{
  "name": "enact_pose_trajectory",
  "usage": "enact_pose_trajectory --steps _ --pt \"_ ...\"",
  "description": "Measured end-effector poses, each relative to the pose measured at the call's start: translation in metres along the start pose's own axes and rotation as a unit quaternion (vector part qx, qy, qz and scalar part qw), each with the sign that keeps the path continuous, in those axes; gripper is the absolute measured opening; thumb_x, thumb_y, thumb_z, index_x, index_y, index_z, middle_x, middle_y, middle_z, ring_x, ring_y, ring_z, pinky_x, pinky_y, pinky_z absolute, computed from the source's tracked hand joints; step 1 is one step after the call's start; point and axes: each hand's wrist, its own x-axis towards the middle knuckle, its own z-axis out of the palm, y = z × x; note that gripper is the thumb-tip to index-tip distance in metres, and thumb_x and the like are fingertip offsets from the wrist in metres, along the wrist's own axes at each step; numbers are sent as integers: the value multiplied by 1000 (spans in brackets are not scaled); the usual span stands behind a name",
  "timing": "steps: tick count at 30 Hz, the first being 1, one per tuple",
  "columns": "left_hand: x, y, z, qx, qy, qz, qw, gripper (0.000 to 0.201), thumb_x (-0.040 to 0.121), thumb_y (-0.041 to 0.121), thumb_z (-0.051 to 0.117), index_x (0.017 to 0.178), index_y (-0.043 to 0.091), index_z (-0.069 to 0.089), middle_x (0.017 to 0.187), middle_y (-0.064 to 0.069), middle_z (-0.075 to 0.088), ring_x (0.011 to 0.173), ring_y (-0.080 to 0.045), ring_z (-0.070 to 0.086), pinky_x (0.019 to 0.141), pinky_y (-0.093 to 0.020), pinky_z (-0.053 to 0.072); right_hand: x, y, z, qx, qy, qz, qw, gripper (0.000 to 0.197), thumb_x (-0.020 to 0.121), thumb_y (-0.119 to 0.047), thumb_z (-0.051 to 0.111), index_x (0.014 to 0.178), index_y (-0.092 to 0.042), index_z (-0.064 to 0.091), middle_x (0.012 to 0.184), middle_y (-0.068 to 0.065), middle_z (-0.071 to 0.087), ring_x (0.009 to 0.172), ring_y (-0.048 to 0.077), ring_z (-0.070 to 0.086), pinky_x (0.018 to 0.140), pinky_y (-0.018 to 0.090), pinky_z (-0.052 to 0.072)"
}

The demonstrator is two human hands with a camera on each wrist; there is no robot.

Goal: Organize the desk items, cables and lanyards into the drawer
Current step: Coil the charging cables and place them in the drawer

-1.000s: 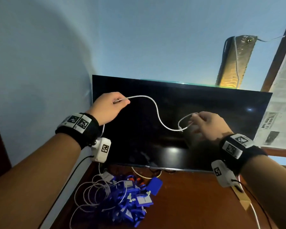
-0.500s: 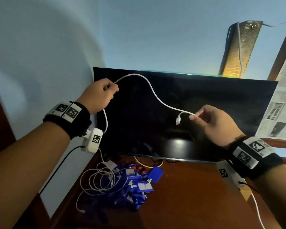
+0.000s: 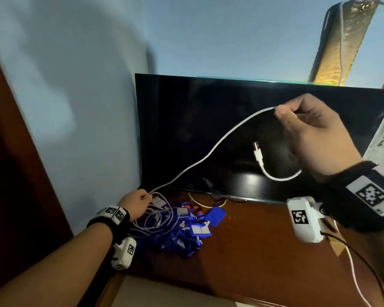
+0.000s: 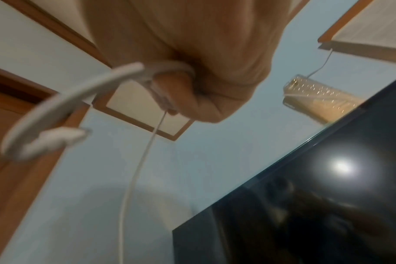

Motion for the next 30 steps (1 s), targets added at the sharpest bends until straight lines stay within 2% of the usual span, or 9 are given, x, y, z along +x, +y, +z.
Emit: enact_pose_trajectory --steps 3,5,8,14,16,20,24,27,30 --pt "-2 -6 -2 -51 18 -41 998 51 108 54 34 100 19 70 108 -9 75 92 -25 68 92 -40 55 8 10 -23 27 72 28 997 22 103 -32 60 83 -28 51 51 -2 36 37 14 27 42 19 29" --pt "-8 18 -20 -154 30 -56 986 62 106 62 28 96 17 70 103 -15 76 89 -30 71 92 -46 58 7 21 -31 1 86 39 996 20 102 -33 61 85 -26 54 53 -1 39 37 15 30 41 19 30" --pt "-29 77 -65 -270 23 -21 962 69 104 67 30 100 10 69 87 -18 78 80 -33 78 79 -44 64 -4 44 -25 -44 46 45 997 22 101 -29 64 83 -20 56 52 -6 46 38 11 36 39 19 30" --pt "-93 174 -150 -165 67 180 967 35 105 41 57 95 10 70 73 -10 77 53 -22 69 50 -30 57 -34 77 10 -122 -88 43 988 20 97 -26 70 81 -17 63 63 -14 62 57 -1 53 60 14 42" --pt "-118 183 -164 -143 76 214 963 32 105 39 57 92 14 70 70 -9 76 48 -19 65 42 -25 48 -45 86 22 -144 -123 63 980 20 97 -30 69 80 -22 62 59 -17 59 53 -2 51 56 14 40" --pt "-156 170 -177 -112 126 242 955 28 103 38 60 87 19 73 68 -4 75 46 -19 63 40 -20 43 -64 101 39 -205 -143 100 963 20 97 -38 67 82 -26 63 68 -10 64 62 0 58 62 29 47" --pt "-163 122 -185 -120 268 236 926 25 100 40 64 85 22 74 69 2 73 50 -17 63 56 -25 54 -79 115 54 -211 -167 138 953 23 97 -40 66 82 -23 61 76 3 72 72 21 67 66 38 54" --pt "-160 74 -197 -136 334 171 917 29 98 48 59 88 25 73 77 0 74 55 -12 62 51 -23 52 -88 124 62 -210 -175 143 951 25 98 -40 65 82 -20 62 75 4 72 71 20 67 64 34 51" --pt "-172 36 -194 -158 275 123 940 28 101 45 55 91 28 75 81 -1 75 58 -10 62 46 -24 52 -96 128 68 -195 -180 140 954 28 98 -38 64 79 -18 61 66 -1 67 56 3 58 52 18 43"
